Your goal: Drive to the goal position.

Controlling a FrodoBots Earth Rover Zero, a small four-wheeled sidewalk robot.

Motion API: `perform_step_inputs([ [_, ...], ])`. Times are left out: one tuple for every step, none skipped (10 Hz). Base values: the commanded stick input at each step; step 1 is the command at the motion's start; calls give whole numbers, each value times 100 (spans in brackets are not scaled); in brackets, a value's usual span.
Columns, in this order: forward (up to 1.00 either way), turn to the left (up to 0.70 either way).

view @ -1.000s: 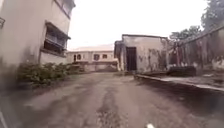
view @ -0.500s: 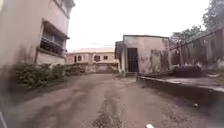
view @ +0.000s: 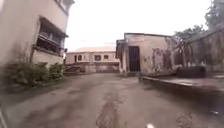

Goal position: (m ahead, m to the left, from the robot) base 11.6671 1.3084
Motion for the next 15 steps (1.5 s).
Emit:
perform_step_inputs([
  [70, 0],
  [70, 0],
  [70, 0],
  [70, 0],
  [70, 0],
  [70, 0],
  [70, 0],
  [70, 0],
  [70, 0],
  [70, 0],
  [70, 0],
  [70, 0],
  [70, 0],
  [70, 0],
  [70, 0],
])
